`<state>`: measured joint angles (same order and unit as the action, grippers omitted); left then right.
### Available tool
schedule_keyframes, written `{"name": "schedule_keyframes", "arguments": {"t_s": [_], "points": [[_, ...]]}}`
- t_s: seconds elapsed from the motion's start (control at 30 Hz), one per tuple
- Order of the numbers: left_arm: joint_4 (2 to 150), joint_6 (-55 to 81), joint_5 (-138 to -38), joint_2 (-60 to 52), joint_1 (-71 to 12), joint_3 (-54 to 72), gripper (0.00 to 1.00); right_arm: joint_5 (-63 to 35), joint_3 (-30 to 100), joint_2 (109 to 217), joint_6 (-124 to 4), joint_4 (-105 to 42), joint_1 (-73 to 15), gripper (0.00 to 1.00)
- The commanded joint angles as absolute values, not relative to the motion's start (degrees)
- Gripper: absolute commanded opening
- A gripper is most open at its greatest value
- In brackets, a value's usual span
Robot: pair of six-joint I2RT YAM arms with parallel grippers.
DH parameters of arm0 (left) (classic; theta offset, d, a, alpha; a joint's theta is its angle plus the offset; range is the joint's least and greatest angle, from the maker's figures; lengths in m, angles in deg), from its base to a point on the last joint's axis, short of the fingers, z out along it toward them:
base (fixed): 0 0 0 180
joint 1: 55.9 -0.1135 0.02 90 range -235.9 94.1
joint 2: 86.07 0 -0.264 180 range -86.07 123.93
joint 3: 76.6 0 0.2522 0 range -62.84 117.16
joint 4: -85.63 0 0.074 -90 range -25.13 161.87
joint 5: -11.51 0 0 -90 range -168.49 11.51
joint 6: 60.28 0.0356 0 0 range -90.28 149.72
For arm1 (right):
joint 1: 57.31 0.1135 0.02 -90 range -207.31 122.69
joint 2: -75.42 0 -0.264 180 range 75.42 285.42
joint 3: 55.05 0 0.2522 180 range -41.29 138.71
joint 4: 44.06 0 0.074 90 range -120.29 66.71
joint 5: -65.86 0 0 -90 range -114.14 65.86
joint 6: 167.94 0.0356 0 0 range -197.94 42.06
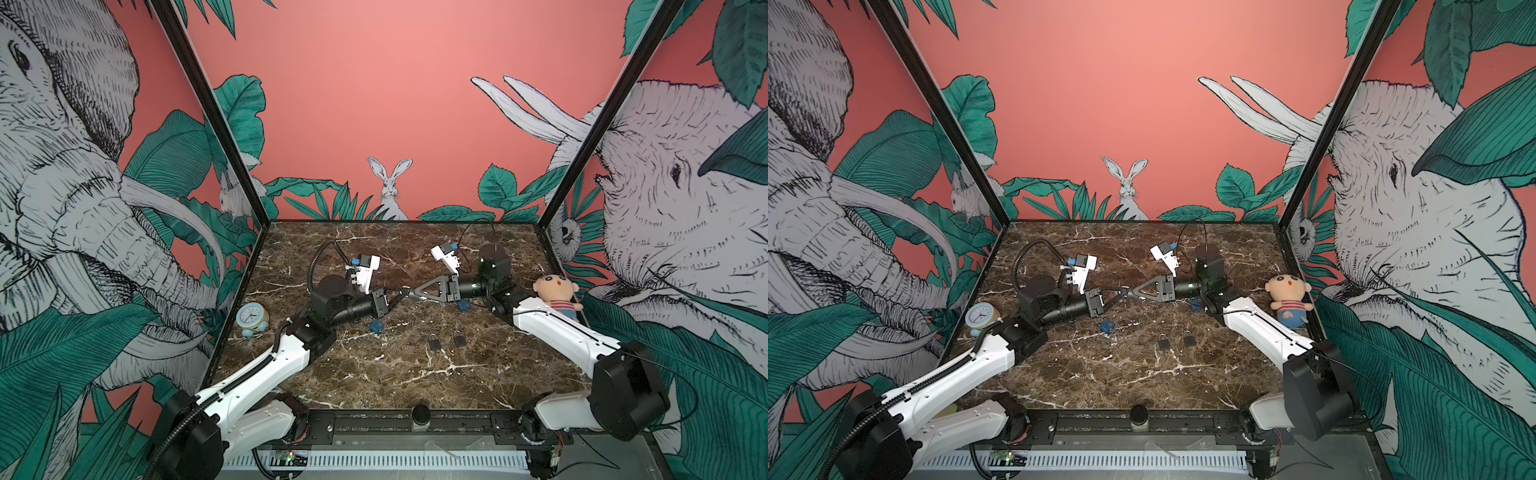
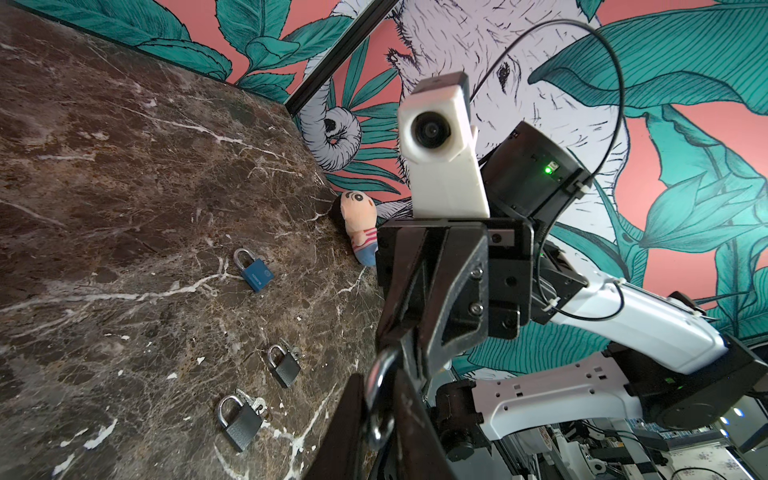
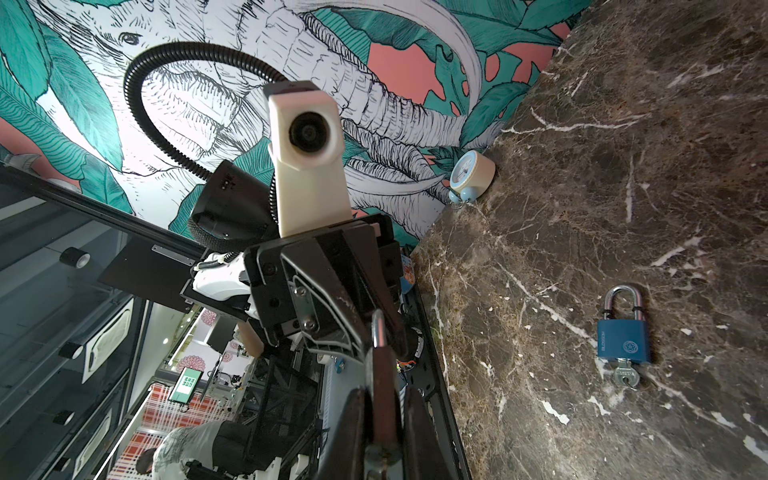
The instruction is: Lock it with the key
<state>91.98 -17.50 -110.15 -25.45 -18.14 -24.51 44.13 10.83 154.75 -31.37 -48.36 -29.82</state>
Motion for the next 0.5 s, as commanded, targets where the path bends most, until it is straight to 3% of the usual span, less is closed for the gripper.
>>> {"name": "schedule_keyframes", "arguments": {"t_s": [0.0,0.33,0.47], "points": [[98.65,-18.35,-115.08,-25.85,-17.36,-22.89,0.17,41.09,10.75,155.13,-30.8,-49.97,-28.87,0.0],[98.8,-18.7,-115.73,-25.34,-17.32,-23.01,0.18,41.31,11.23,155.49,-30.79,-49.93,-28.44,0.0],[98.93,-19.01,-116.22,-24.89,-17.39,-23.07,0.06,41.04,11.36,155.49,-30.7,-49.87,-28.47,0.0]]}}
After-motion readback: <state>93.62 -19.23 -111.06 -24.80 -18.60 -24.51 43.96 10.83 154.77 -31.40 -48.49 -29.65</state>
